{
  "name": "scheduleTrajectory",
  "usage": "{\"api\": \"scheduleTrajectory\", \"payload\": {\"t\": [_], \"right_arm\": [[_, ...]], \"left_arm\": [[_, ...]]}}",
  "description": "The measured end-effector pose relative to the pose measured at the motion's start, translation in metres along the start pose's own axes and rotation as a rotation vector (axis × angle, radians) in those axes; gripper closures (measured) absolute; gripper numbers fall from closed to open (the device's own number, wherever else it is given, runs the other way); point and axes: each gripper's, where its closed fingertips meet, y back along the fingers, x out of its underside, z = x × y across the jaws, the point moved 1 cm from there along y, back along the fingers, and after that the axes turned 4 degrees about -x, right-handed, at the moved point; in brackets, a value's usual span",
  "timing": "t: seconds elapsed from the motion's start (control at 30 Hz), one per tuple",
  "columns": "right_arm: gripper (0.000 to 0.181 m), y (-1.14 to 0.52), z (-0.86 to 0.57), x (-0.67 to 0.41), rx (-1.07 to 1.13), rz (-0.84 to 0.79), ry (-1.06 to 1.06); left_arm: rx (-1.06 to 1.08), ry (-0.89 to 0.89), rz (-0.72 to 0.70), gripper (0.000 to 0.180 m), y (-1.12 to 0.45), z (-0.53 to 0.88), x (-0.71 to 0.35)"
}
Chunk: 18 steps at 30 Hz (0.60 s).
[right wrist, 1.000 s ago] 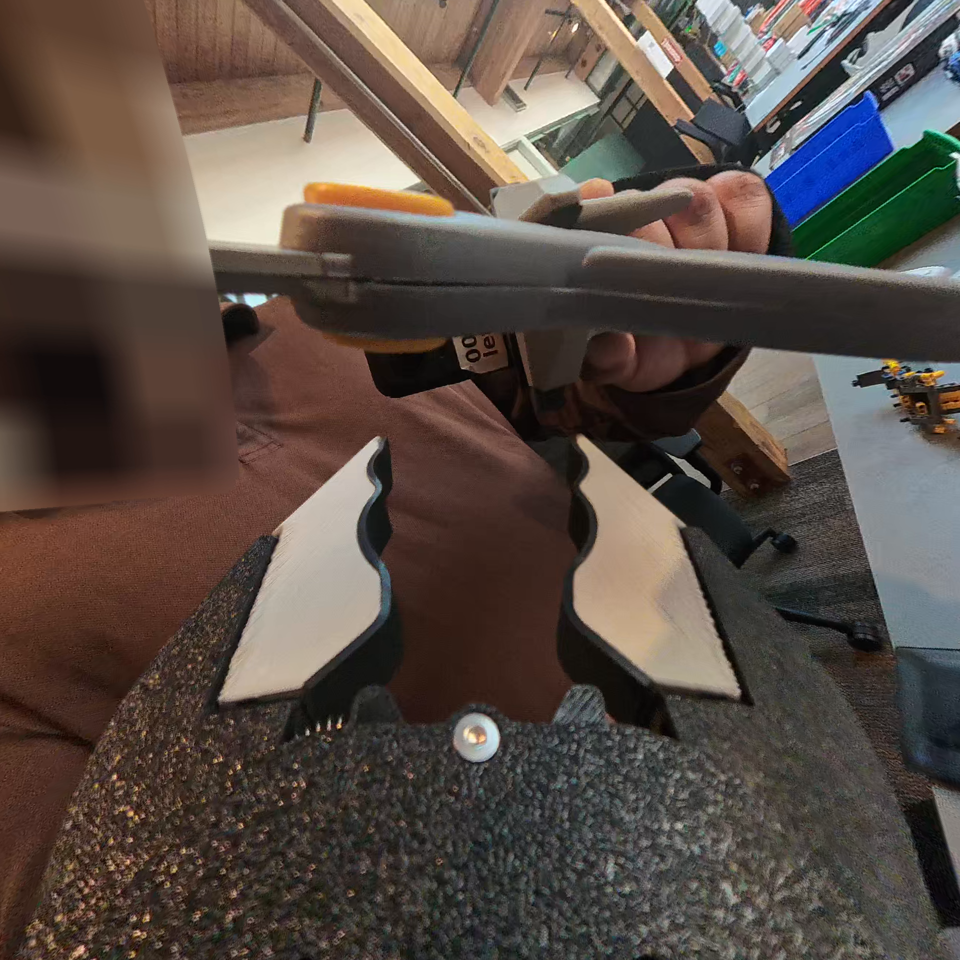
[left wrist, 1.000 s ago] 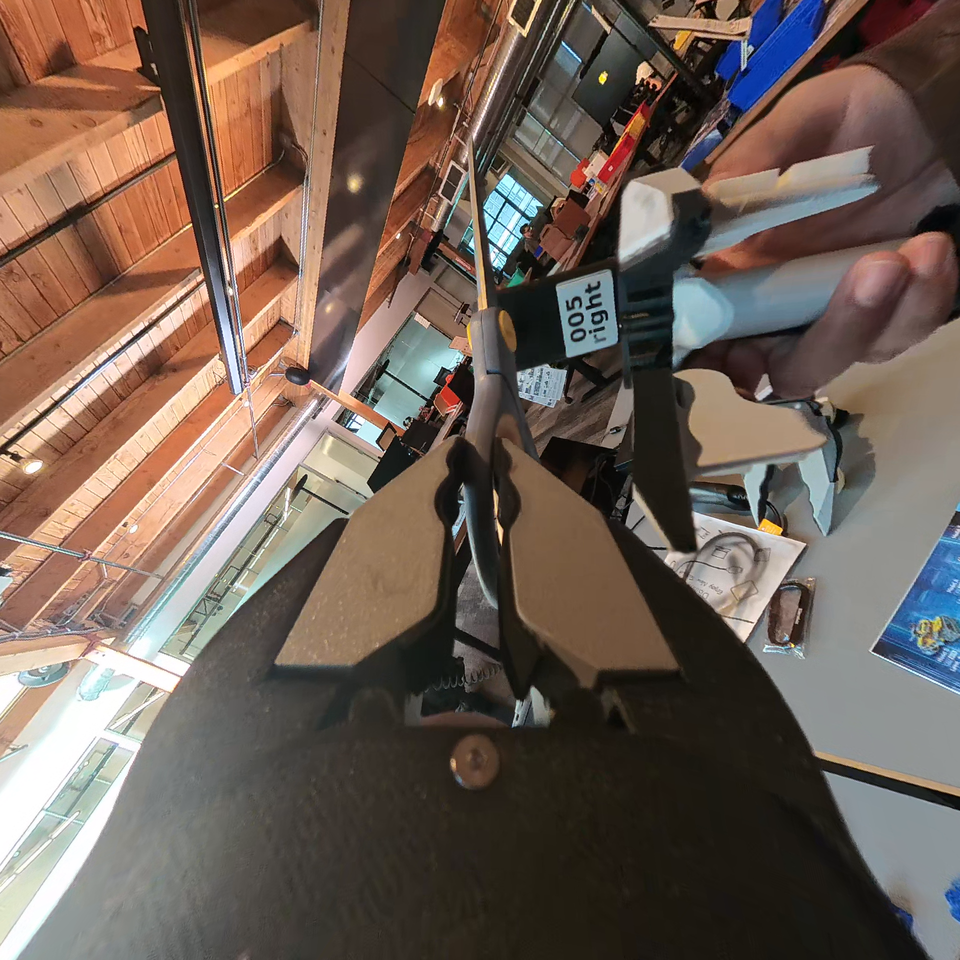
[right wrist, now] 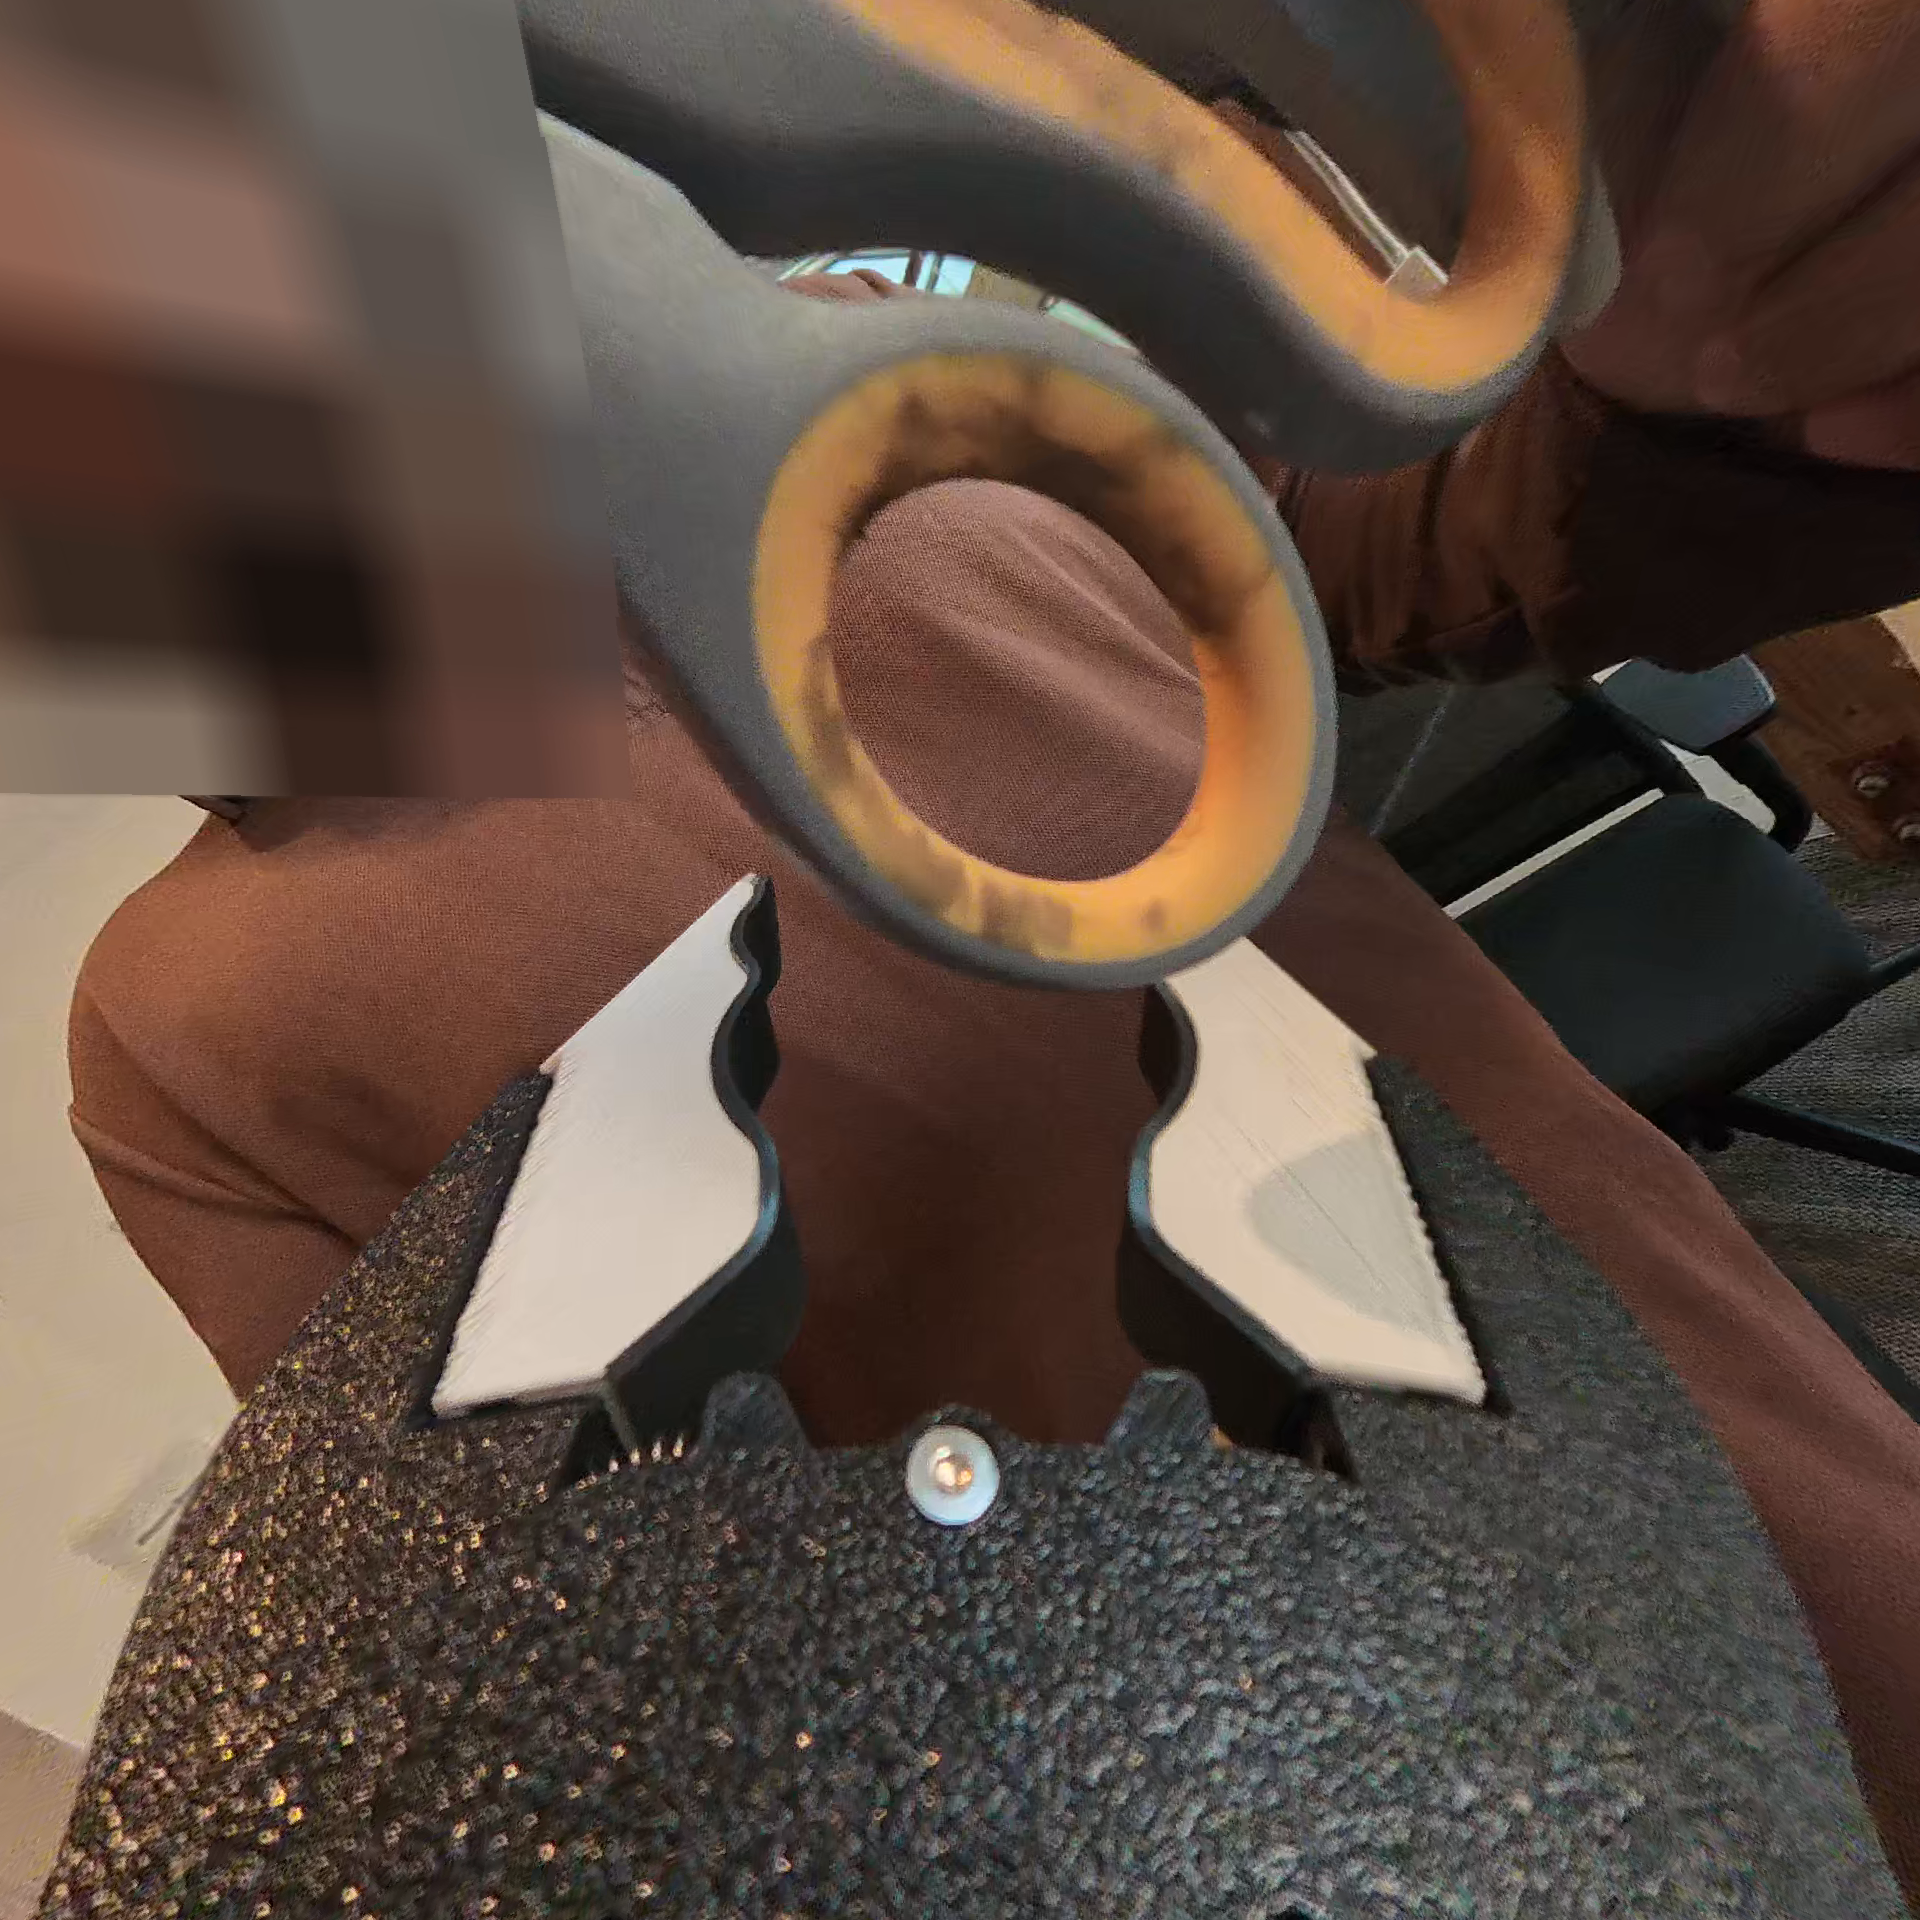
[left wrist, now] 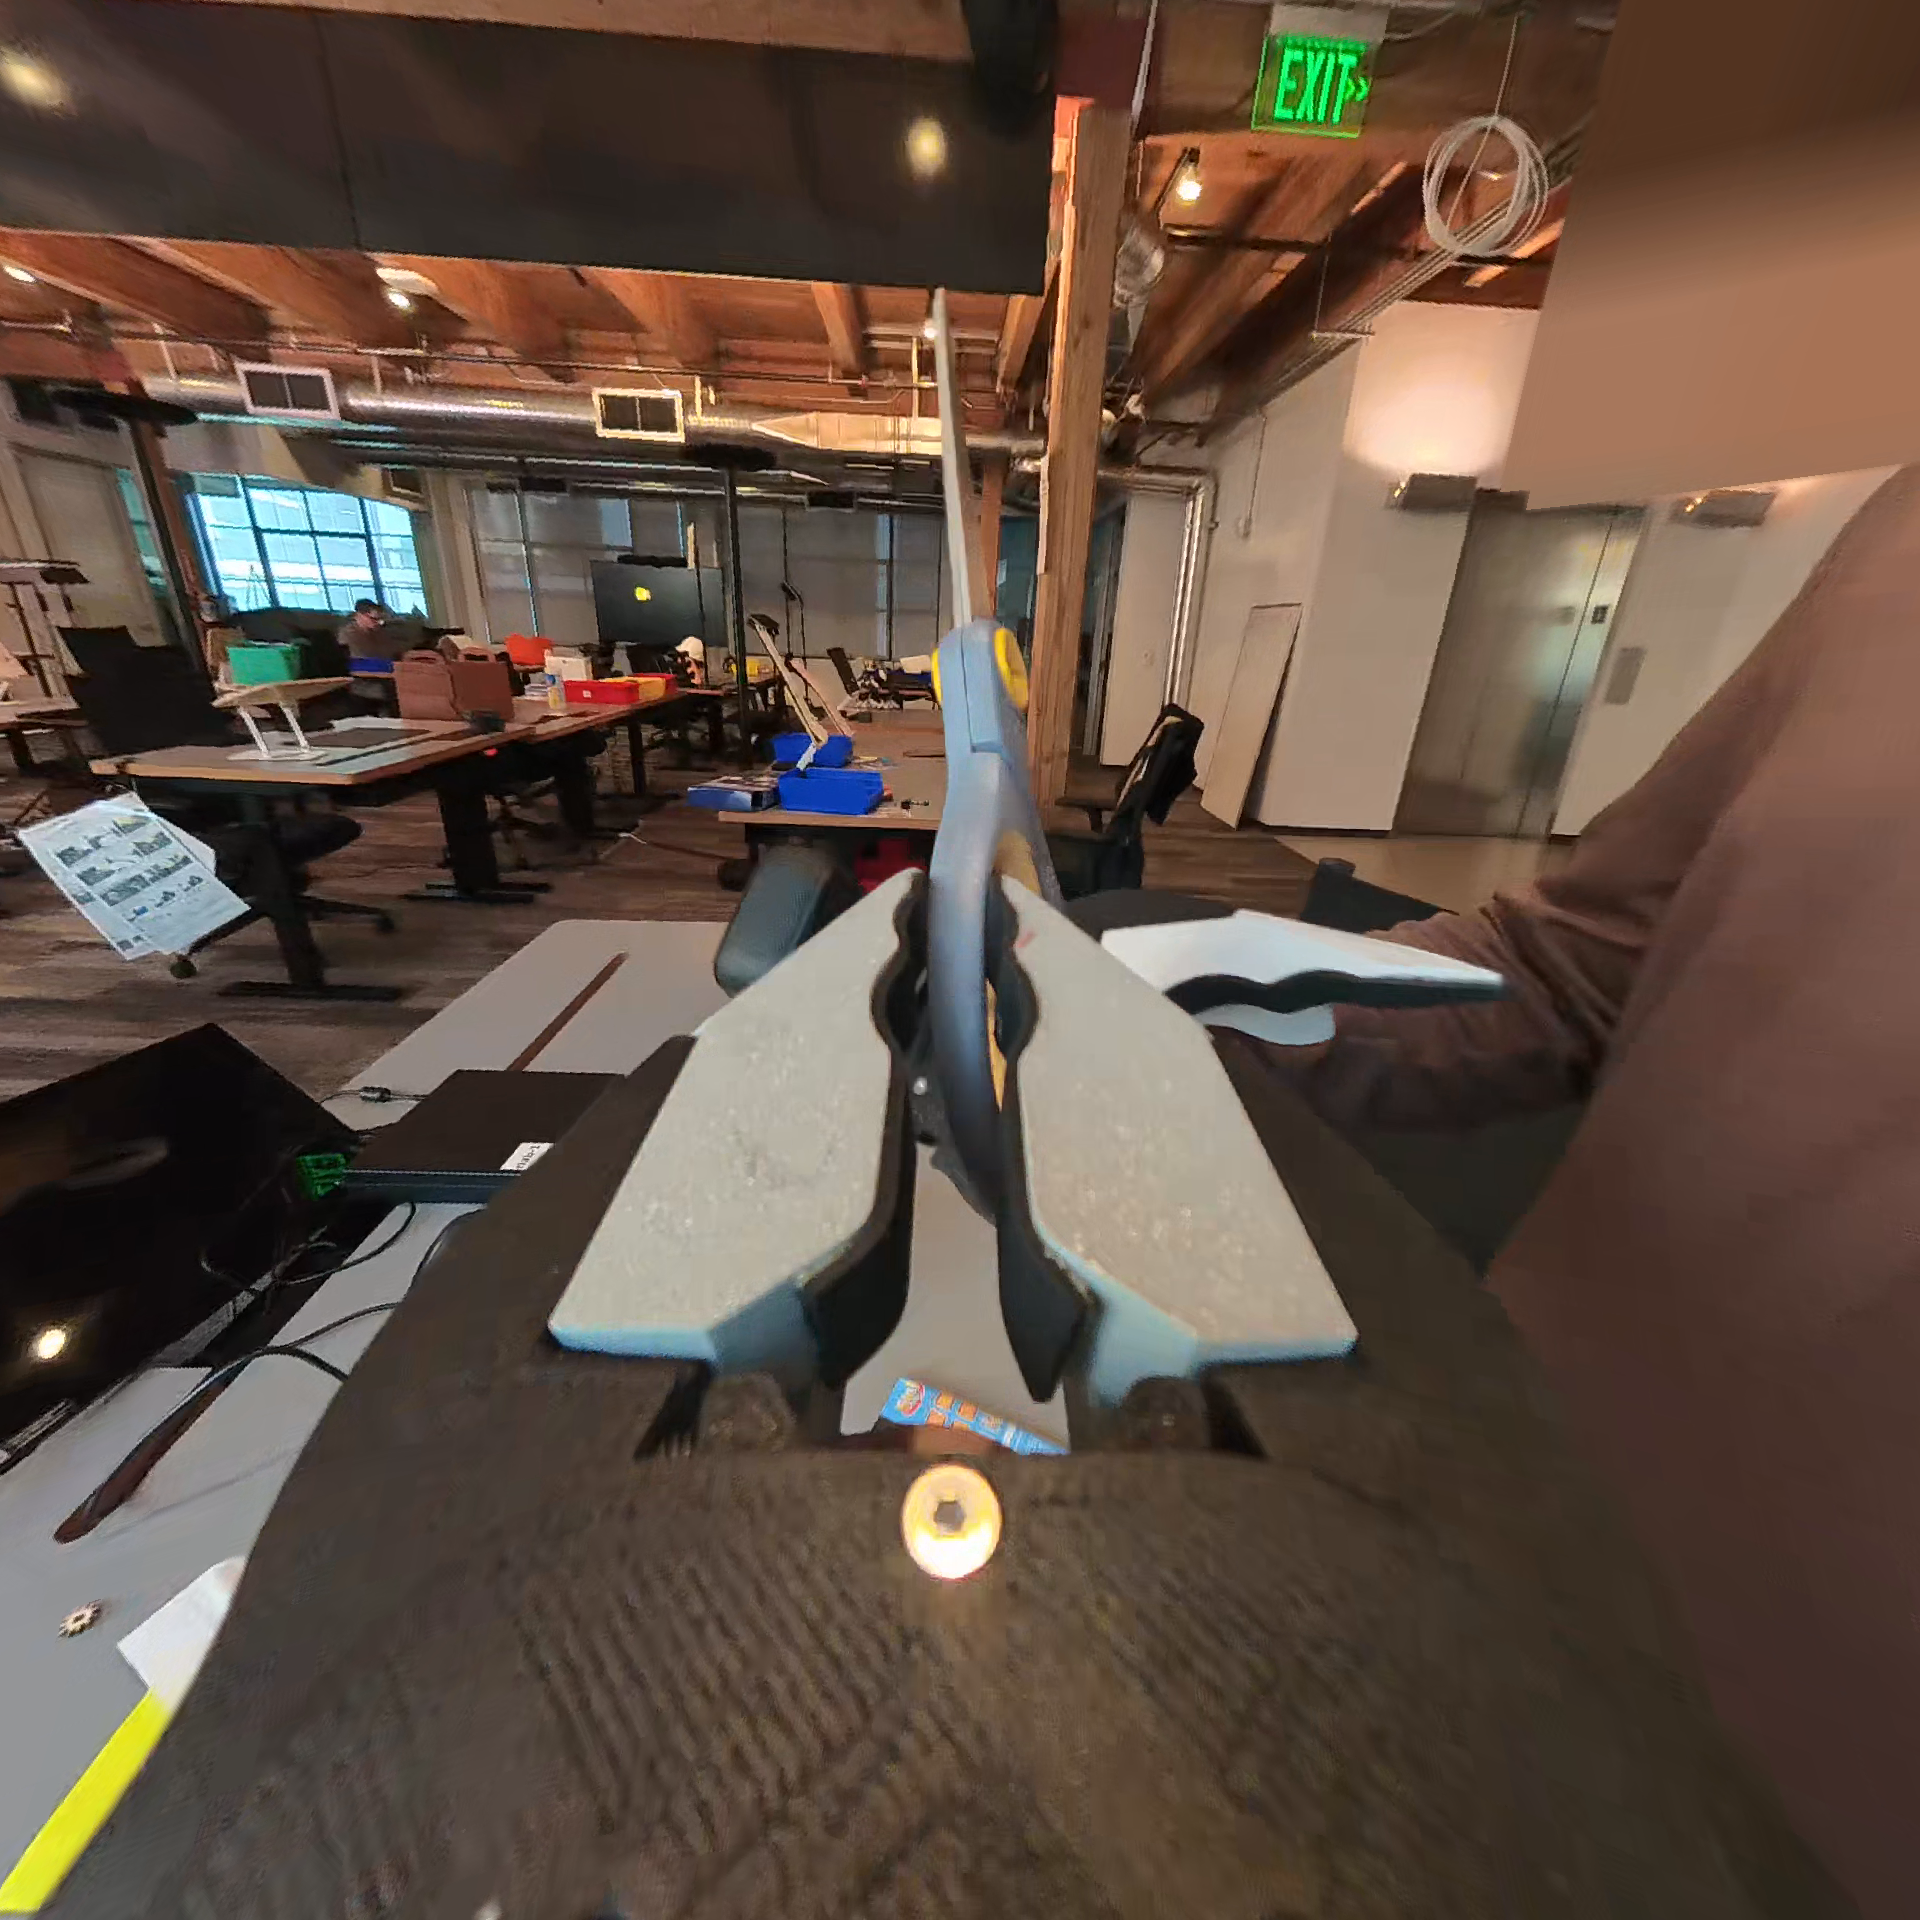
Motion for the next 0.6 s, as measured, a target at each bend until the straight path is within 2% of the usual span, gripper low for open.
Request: {"api": "scheduleTrajectory", "payload": {"t": [0.27, 0.4, 0.5, 0.6], "right_arm": [[0.113, -0.008, 0.004, 0.0, -0.135, -0.014, -0.048], [0.112, -0.004, -0.012, -0.005, -0.051, -0.054, -0.028], [0.112, 0.019, -0.053, -0.021, 0.294, -0.144, 0.053], [0.113, 0.094, -0.109, -0.027, 0.92, -0.213, 0.066]], "left_arm": [[-0.094, 0.008, -0.067, 0.171, -0.003, 0.02, -0.009], [-0.15, 0.064, -0.116, 0.171, -0.003, 0.032, -0.017], [-0.272, 0.18, -0.088, 0.171, -0.003, 0.052, -0.01], [-0.408, 0.312, -0.046, 0.171, 0.002, 0.073, 0.004]]}}
